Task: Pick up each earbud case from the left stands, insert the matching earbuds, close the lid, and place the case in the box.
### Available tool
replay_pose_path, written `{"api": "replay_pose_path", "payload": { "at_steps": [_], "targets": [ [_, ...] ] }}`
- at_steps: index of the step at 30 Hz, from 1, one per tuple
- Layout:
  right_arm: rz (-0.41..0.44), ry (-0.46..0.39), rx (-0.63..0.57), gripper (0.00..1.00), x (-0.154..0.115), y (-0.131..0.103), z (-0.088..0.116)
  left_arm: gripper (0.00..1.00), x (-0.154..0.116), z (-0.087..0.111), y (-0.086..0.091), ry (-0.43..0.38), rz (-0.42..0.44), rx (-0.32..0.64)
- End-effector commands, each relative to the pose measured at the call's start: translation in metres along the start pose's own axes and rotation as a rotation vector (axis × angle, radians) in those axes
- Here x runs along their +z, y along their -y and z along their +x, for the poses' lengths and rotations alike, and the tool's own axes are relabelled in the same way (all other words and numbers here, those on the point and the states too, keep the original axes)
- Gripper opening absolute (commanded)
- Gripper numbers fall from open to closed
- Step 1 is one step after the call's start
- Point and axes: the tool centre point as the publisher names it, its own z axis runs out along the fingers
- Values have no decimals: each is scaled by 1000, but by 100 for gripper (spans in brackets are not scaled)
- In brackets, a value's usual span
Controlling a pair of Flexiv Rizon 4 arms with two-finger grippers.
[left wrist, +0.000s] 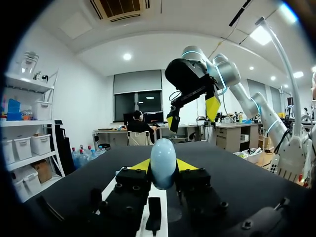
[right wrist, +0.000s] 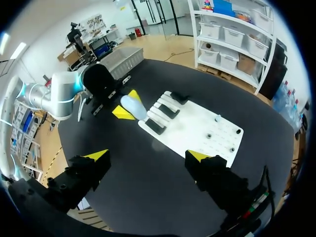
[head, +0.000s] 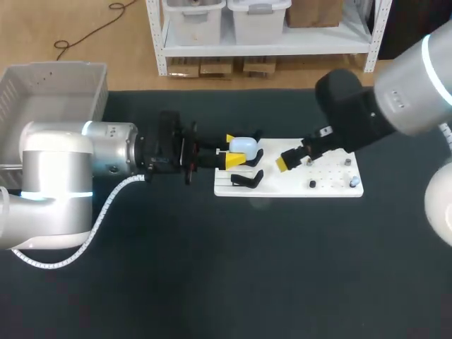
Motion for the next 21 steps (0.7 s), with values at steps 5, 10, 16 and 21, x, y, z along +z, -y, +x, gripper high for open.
{"api": "replay_pose_path", "payload": {
  "at_steps": [5,10,16,21],
  "targets": [
    [5,-32,5,100,17,-17,-10,0,1,1,0,1,-4,2],
    [-2,-50,24,100,27,-18,-15,0,1,1,0,1,-4,2],
    [-8,-65,25,100,37,-18,-24,0,1,1,0,1,-4,2],
    [-15,-73,31,100,44,-15,-29,0,1,1,0,1,-4,2]
  ]
}}
